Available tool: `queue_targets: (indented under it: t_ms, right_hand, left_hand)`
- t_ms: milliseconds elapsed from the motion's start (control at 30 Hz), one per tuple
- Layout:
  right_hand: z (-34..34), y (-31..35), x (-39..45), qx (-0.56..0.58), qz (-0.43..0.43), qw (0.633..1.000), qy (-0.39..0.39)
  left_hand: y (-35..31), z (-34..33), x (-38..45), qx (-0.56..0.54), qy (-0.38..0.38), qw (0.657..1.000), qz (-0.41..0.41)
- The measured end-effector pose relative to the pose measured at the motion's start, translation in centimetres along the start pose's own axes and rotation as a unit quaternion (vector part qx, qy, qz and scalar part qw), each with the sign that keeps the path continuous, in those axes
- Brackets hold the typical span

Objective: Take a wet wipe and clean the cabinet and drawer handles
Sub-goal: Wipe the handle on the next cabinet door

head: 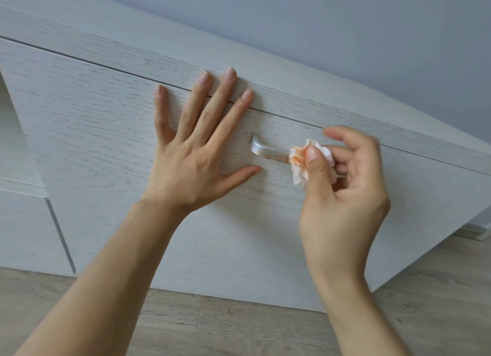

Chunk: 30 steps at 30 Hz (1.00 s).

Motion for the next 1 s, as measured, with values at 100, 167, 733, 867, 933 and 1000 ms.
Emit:
queue_targets:
  t_ms: [100,167,733,867,933,1000]
  right_hand:
    - [-0.1,-0.3,0.1,-0.117,0.111,0.987,-0.025]
    - [-0.2,-0.8,-0.3,-0.158,0.169,0.972,-0.030]
    - [-1.2,-1.2,0.0,-0.170,0.291,0.938,-0.075]
    - [-0.2,-2.3,0.3,-0.236,0.343,0.906,-0.076]
    - [-0.7,-2.0,0.5,-0.213,0.368,0.902,-0.079]
    - [-1.5,-1.5,0.7,-0.168,0.380,0.906,-0.077]
  left_hand:
    - [0.0,-0.1,0.0,0.003,-0.007,1.000,-0.002]
    - [0.1,-0.1,0.0,0.007,-0.012,1.000,-0.004]
    - [-0.2,-0.2,0.0,0.003,-0.019,1.000,-0.001]
    - [0.0,-0.2,0.0,-0.004,-0.015,1.000,-0.001]
    - [-0.1,-0.2,0.0,-0.004,-0.015,1.000,0.001]
    - [-0.2,-0.2,0.1,-0.002,-0.019,1.000,0.001]
Point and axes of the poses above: each hand's wrist, its own x-axis towards the middle knuckle, its own z-axis out of the back of the hand, y = z × x, the point moved 3 cm from there along x, towards the middle knuckle, and after that the axes turned 12 degrees about -x, right-handed, at the moved point
